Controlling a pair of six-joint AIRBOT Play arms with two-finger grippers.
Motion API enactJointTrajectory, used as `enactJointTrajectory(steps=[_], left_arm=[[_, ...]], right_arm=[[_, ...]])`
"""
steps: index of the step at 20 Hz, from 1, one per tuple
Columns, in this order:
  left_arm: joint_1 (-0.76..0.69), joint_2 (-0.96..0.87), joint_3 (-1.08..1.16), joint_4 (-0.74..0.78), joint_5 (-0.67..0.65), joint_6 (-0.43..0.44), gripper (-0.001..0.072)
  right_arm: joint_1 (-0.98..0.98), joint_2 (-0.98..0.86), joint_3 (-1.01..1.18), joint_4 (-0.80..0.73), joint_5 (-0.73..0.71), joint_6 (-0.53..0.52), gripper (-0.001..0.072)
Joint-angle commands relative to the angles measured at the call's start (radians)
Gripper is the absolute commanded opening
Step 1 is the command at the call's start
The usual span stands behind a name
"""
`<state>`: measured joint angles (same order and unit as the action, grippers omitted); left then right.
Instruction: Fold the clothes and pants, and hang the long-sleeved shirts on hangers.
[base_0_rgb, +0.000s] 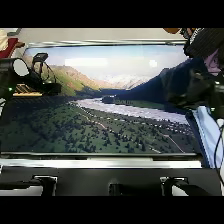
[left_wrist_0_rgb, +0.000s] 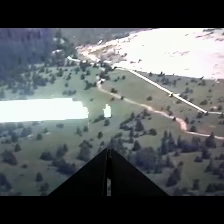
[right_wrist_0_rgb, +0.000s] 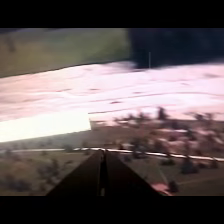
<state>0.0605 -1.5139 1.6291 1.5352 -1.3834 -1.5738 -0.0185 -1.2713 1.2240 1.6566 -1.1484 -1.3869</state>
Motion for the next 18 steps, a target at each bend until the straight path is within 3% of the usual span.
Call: enactJointTrajectory(steps=[1,18], left_arm=[[-0.006,0.000,-0.010,0.036,-0.013,-0.006,0.0019],[-0.006,-0.001,-0.010,0.036,-0.013,-0.006,0.0019]], right_arm=[[0.106,0.003,0.002,0.035,0.039,-0.066,0.0042],[0.106,0.003,0.002,0.033,0.024,-0.065,0.0042]])
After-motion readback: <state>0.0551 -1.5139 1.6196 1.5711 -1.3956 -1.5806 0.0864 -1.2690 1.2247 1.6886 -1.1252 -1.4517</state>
